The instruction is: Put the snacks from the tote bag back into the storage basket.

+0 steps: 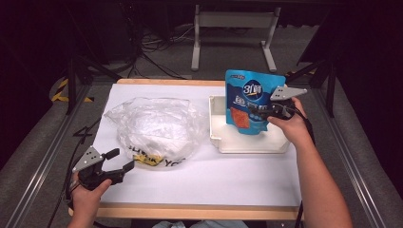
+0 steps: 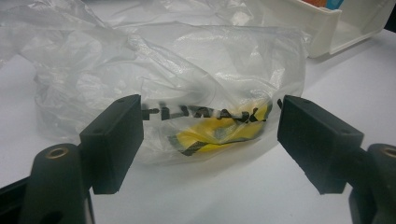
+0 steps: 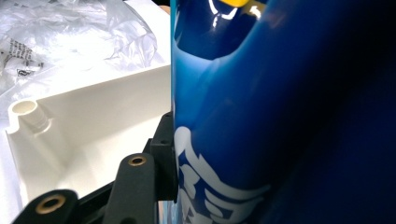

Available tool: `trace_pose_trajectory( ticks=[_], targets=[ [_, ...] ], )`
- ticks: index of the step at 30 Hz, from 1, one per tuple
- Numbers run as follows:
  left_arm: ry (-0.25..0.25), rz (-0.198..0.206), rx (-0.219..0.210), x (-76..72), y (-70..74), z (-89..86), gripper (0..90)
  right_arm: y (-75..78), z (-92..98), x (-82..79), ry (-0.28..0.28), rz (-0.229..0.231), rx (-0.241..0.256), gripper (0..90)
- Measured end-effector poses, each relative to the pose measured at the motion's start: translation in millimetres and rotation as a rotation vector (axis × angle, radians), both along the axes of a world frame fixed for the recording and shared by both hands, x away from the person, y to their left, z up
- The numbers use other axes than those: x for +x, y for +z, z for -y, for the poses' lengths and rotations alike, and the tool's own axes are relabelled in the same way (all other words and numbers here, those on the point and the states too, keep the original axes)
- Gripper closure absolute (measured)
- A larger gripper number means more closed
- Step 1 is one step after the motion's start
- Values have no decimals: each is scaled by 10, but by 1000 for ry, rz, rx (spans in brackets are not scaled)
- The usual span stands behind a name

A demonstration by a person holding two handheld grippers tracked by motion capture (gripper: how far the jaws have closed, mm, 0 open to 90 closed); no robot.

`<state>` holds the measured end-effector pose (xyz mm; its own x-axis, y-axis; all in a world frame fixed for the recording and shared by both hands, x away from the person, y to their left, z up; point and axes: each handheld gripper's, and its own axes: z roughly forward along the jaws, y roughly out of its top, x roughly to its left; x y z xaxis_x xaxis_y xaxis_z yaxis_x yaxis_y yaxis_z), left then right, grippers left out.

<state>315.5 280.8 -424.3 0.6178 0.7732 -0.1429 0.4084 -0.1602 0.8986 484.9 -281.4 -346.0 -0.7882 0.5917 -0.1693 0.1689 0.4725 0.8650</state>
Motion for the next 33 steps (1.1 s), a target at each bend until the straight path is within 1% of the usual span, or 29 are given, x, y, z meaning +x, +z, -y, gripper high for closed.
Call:
trace_pose_trajectory(
  ticks=[8, 11, 14, 17, 20, 21, 26, 29, 33],
  targets=[
    [1, -1, -1, 0, -4, -3, 233, -38, 87, -17, -2, -8, 9, 566],
    [0, -2, 0, 2, -5, -2, 233, -60, 127, -22, 4, 1, 8, 532],
    [-1, -4, -1, 1, -7, 2, 233, -92, 195, -18, -12, 1, -1, 474],
    [1, -7, -1, 0, -11, 5, 233, -111, 245, -31, -16, -6, 5, 466],
    [3, -7, -2, 0, -13, 5, 233, -116, 265, -36, -23, -5, 0, 452],
    [1, -6, -3, -1, -12, 4, 233, -118, 288, -36, -29, -4, 2, 435],
    [2, -7, -3, -3, -14, 4, 233, -120, 320, -32, -34, 1, 3, 425],
    [3, -8, -2, -4, -11, 0, 233, -109, 374, -42, -52, 10, -15, 414],
    [2, -7, -4, -2, -13, 3, 233, -104, 409, -55, -73, 9, -12, 389]
  ],
)
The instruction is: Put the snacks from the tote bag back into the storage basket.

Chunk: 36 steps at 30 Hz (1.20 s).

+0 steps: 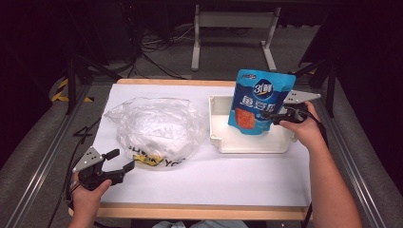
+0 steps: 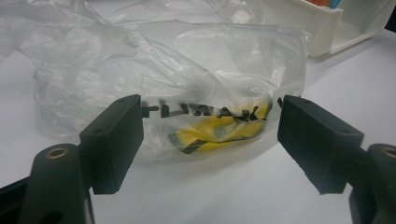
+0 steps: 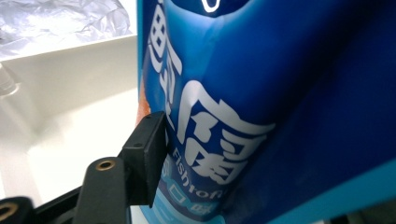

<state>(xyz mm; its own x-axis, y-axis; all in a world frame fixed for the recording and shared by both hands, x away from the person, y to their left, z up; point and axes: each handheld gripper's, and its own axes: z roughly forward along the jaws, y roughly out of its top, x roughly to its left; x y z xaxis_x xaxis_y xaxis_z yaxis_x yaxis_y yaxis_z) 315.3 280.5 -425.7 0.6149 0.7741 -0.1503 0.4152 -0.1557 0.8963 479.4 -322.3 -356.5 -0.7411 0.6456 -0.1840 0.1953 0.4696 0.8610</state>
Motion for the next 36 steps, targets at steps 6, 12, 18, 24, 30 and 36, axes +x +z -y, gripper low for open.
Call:
trace_pose_trajectory(
  ticks=[6, 12, 18, 24, 30, 36],
  targets=[
    [1, -2, 3, 4, 2, 10, 233, -8, 12, -36, -28, -23, 36, 293],
    [-3, -3, 5, 15, 3, 17, 232, 33, 34, -101, -71, -39, 122, 211],
    [-3, 2, 7, 12, 4, 18, 232, 93, 47, -176, -77, -34, 153, 200],
    [-1, 0, 6, -1, 8, 13, 232, 199, 60, -278, -78, -10, 177, 189],
    [0, -1, 9, -9, 5, 10, 232, 314, 82, -413, -169, 1, 146, 175],
    [1, 2, 7, -16, 5, 15, 232, 399, 108, -542, -212, 13, 144, 175]
  ],
)
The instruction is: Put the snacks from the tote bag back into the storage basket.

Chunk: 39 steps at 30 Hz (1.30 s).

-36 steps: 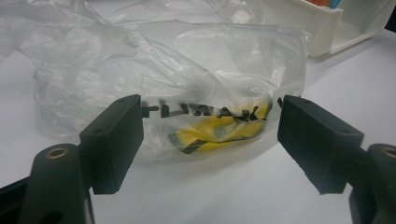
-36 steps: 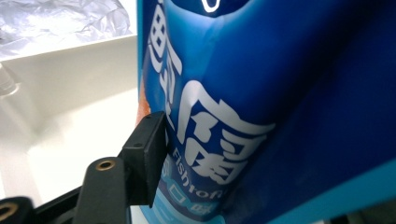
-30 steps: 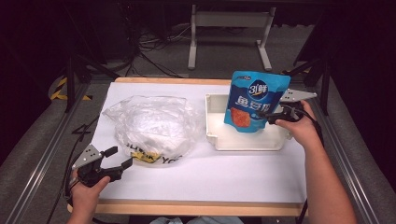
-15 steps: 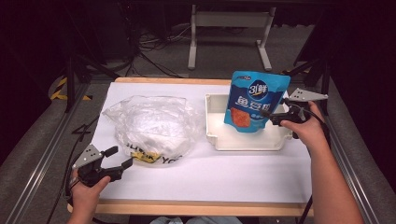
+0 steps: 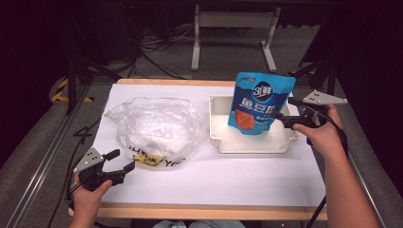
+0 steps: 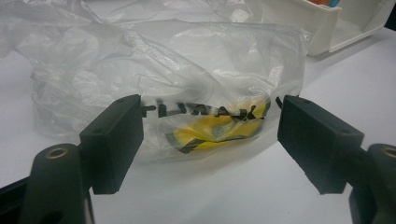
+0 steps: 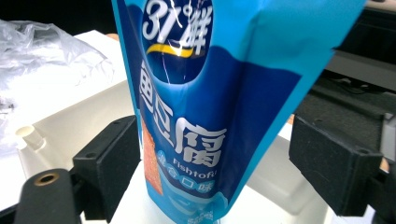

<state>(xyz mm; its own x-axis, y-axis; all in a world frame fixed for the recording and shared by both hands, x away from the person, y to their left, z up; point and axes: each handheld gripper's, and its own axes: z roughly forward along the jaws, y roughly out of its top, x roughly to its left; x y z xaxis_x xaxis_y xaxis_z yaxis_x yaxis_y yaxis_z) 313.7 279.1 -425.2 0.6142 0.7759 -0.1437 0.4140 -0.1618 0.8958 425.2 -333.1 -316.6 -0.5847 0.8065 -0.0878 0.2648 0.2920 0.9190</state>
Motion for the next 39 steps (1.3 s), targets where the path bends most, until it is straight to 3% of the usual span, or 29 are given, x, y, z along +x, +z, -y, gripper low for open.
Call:
trace_pose_trajectory(
  ticks=[10, 17, 19, 23, 25, 30, 39],
  targets=[
    [-6, 0, 0, 8, 4, 19, 233, 186, 31, -284, 1, 19, 31, 176],
    [-14, 1, 0, 22, 11, 38, 232, 304, -34, -454, 83, 36, 58, 177],
    [-15, 2, -2, 29, 9, 43, 233, 386, -111, -570, 147, 48, 81, 175],
    [-19, 3, -4, 34, 9, 46, 233, 411, -202, -649, 198, 44, 77, 166],
    [-18, 2, -6, 34, 11, 53, 233, 403, -271, -696, 235, 18, 71, 173],
    [-24, -1, -6, 32, 21, 51, 233, 370, -404, -783, 288, 22, 69, 172],
    [-46, -2, -18, 24, 26, 42, 231, 276, -610, -851, 344, 10, 44, 171]
  ],
)
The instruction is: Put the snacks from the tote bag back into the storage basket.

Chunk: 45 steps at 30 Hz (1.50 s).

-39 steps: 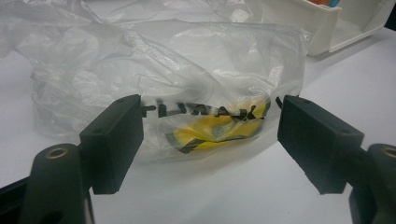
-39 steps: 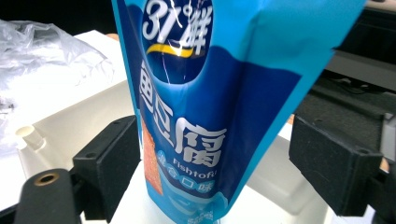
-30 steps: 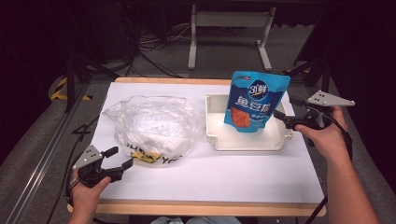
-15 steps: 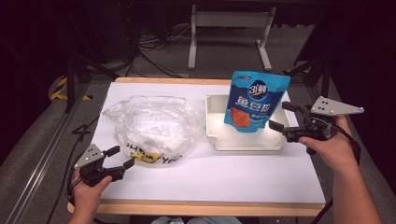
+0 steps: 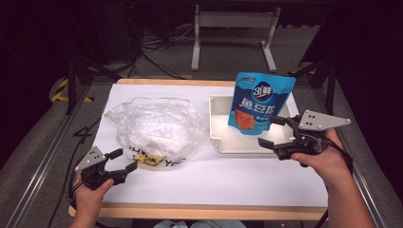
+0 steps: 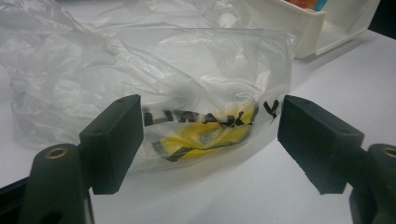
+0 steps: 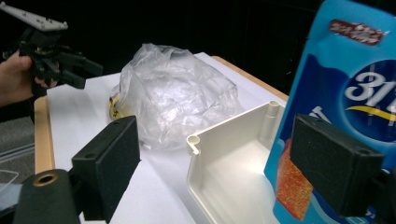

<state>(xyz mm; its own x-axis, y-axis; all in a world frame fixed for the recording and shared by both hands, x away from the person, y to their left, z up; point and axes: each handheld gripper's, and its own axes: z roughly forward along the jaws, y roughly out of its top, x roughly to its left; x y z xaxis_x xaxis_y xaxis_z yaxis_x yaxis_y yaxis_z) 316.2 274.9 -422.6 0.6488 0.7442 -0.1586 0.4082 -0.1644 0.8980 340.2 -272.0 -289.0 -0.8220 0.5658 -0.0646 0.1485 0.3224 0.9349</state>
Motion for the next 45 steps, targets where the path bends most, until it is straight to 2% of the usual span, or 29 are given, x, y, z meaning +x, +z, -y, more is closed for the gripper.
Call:
trace_pose_trajectory(
  ticks=[2, 8, 12, 15, 18, 19, 23, 25, 27, 30, 37, 40, 43, 45],
  targets=[
    [-15, 8, -5, -12, 6, -7, 231, -45, -76, -23, 22, -2, 1, 171],
    [-48, 16, -3, -30, 7, -3, 219, -136, -174, -34, 36, -2, -13, 171],
    [-67, 21, -9, -48, 6, -18, 216, -306, -291, -43, 42, -4, -31, 171],
    [-74, 23, -11, -56, 1, -27, 213, -405, -344, -48, 33, -4, -31, 171],
    [-102, 24, -30, -69, -12, -47, 194, -525, -387, -43, 21, -6, -28, 171],
    [-102, 24, -30, -69, -12, -47, 193, -525, -387, -43, 21, -6, -28, 171],
    [-113, 22, -58, -72, -20, -70, 186, -748, -429, -17, -17, -12, -14, 172],
    [-115, 25, -59, -71, -21, -72, 178, -854, -446, 4, -28, -22, -13, 172],
    [-126, 32, -52, -68, -27, -73, 163, -885, -451, 10, -30, -23, -14, 172],
    [-135, 40, -58, -60, -36, -80, 163, -1012, -470, 30, -47, -48, -3, 172],
    [-145, 54, -61, -78, -41, -68, 140, -1242, -471, 51, -74, -76, -27, 172],
    [-159, 56, -61, -79, -50, -71, 129, -1296, -466, 54, -81, -85, -35, 165],
    [-162, 54, -68, -72, -72, -72, 103, -1362, -470, 66, -90, -95, -57, 147],
    [-171, 54, -62, -64, -87, -66, 93, -1443, -492, 84, -83, -132, -83, 131]
  ],
)
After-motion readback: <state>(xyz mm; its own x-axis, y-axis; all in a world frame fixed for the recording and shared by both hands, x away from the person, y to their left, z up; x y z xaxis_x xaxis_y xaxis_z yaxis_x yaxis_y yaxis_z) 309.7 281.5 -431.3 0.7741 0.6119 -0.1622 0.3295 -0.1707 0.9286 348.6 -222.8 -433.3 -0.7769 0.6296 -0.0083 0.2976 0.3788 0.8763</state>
